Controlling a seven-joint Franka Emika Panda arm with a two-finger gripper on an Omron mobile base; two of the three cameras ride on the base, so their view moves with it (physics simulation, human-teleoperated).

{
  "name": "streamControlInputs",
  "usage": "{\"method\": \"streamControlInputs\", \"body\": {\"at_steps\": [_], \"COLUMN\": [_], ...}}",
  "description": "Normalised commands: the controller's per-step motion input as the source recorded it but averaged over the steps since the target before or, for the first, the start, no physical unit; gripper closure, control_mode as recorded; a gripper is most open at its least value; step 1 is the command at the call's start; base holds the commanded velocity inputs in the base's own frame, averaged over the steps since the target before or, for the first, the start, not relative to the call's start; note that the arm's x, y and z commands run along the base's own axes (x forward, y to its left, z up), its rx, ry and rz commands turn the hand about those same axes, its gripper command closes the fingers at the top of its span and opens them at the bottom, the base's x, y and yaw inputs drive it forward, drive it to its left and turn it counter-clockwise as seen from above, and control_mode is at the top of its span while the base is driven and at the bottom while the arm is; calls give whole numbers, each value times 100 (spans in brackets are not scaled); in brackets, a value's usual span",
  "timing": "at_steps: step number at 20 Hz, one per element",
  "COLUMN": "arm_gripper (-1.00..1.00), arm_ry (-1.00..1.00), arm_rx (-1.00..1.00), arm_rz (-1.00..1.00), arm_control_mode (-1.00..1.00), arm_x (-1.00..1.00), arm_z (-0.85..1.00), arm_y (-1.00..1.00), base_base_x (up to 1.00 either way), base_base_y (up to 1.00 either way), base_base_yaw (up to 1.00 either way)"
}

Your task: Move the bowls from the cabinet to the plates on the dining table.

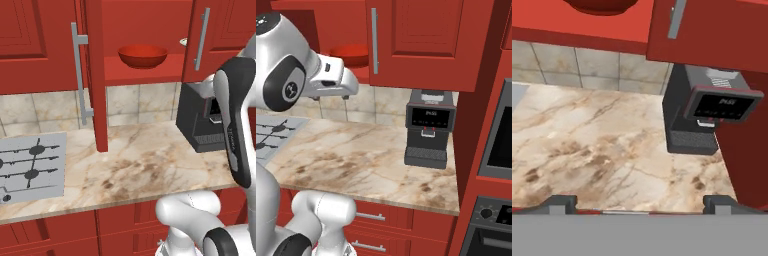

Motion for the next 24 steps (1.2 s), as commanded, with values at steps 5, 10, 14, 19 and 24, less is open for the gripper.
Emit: {"method": "streamControlInputs", "body": {"at_steps": [5,10,14,19,24], "arm_gripper": [-100,-100,-100,-100,-100], "arm_ry": [-6,-5,-6,-6,-11], "arm_rx": [0,0,4,5,11], "arm_rz": [-21,-18,-2,0,6], "arm_control_mode": [-100,-100,-100,-100,-100], "arm_x": [16,6,-6,-19,-8], "arm_z": [6,12,26,11,8], "arm_y": [0,0,0,-3,-23], "base_base_x": [0,0,0,0,0], "base_base_y": [0,0,0,0,0], "base_base_yaw": [0,0,0,0,0]}}
